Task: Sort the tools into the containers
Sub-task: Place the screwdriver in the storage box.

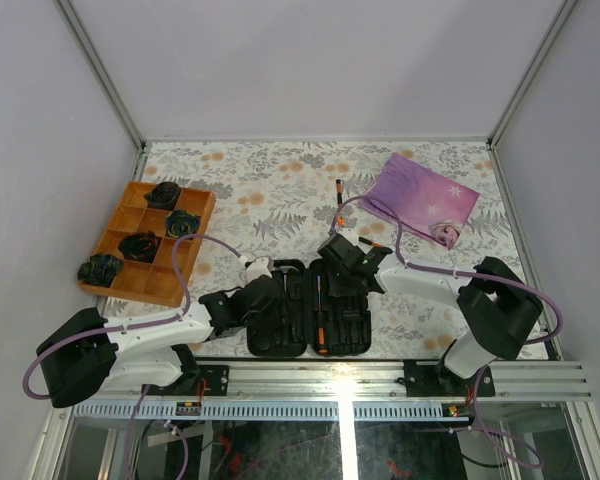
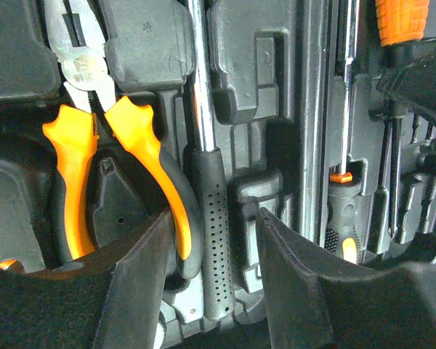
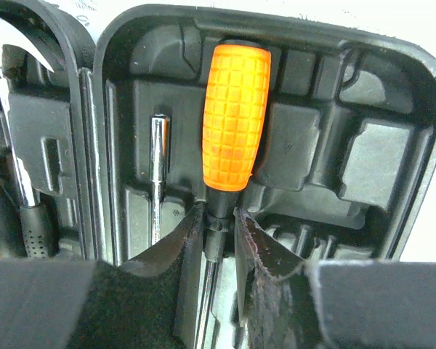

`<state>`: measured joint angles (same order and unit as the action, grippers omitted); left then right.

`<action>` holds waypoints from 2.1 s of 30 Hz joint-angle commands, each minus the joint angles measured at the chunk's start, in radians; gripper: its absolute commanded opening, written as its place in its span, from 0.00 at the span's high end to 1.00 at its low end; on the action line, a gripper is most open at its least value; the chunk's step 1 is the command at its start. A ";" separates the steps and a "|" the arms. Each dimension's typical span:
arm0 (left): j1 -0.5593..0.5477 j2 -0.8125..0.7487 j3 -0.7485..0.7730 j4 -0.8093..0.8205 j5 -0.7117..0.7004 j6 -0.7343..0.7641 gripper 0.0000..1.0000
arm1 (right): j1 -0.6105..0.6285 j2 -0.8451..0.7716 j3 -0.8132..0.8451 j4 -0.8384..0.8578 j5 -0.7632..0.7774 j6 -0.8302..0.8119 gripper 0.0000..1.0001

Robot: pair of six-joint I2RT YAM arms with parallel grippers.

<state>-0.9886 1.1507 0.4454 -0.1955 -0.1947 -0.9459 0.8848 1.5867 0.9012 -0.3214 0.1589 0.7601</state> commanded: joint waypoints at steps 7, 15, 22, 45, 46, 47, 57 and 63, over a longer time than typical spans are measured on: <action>-0.007 0.013 -0.024 -0.013 -0.003 0.004 0.52 | 0.009 0.024 0.013 0.048 0.052 -0.008 0.73; -0.007 0.014 -0.025 -0.014 -0.002 0.002 0.52 | 0.009 0.003 0.019 0.029 0.055 -0.013 0.59; -0.007 0.013 -0.025 -0.012 -0.002 0.005 0.52 | 0.008 -0.082 0.022 0.010 0.027 -0.025 0.57; -0.007 0.034 -0.008 -0.010 0.008 0.016 0.52 | -0.001 0.016 0.118 -0.076 0.088 -0.051 0.81; -0.009 0.034 -0.008 -0.010 0.007 0.016 0.52 | -0.001 0.022 0.116 -0.076 0.081 -0.051 0.81; -0.007 0.035 -0.009 -0.010 0.007 0.016 0.52 | 0.000 0.027 0.117 -0.076 0.075 -0.051 0.81; -0.007 0.032 -0.008 -0.010 0.009 0.019 0.52 | -0.002 0.105 0.138 -0.106 0.015 -0.056 0.85; -0.007 0.041 -0.005 -0.010 0.011 0.027 0.52 | -0.001 0.204 0.187 -0.211 -0.062 -0.073 0.85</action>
<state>-0.9886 1.1580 0.4461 -0.1902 -0.1928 -0.9447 0.8806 1.6978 1.0706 -0.4770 0.1932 0.6960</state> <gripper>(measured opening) 0.481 0.158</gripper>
